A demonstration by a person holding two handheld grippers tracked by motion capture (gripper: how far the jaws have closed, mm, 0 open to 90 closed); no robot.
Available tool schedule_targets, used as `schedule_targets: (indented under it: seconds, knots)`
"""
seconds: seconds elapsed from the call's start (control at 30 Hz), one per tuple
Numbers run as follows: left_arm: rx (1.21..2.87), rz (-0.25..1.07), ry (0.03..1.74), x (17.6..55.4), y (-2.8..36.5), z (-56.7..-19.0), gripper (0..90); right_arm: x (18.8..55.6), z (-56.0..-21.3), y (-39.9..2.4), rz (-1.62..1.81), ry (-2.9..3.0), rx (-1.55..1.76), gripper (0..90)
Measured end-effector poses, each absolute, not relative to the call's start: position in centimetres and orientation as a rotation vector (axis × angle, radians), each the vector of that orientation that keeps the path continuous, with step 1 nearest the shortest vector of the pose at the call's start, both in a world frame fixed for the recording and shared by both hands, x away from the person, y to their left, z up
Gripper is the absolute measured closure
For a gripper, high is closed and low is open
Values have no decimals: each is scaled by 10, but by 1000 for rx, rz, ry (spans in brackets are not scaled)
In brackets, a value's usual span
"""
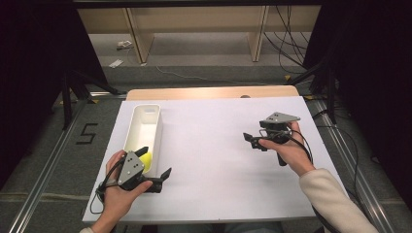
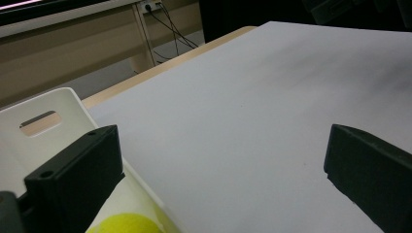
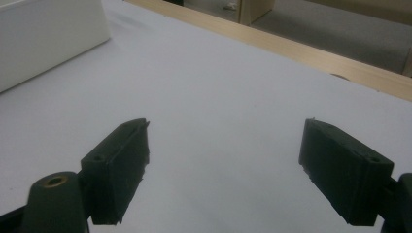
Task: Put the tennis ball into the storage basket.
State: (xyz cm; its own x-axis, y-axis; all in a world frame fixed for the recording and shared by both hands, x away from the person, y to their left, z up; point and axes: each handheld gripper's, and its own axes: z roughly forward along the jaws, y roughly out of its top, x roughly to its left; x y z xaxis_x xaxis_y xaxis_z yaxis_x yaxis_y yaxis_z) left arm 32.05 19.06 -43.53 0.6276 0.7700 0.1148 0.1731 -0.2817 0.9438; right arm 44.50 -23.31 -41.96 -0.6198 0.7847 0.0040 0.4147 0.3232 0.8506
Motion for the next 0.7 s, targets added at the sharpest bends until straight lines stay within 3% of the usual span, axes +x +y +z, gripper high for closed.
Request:
schedule_targets:
  seconds: [0.7]
  knots:
    - [1795,707,764,320,190,-435,0,428,-422,-256,1214,2158,1083,190]
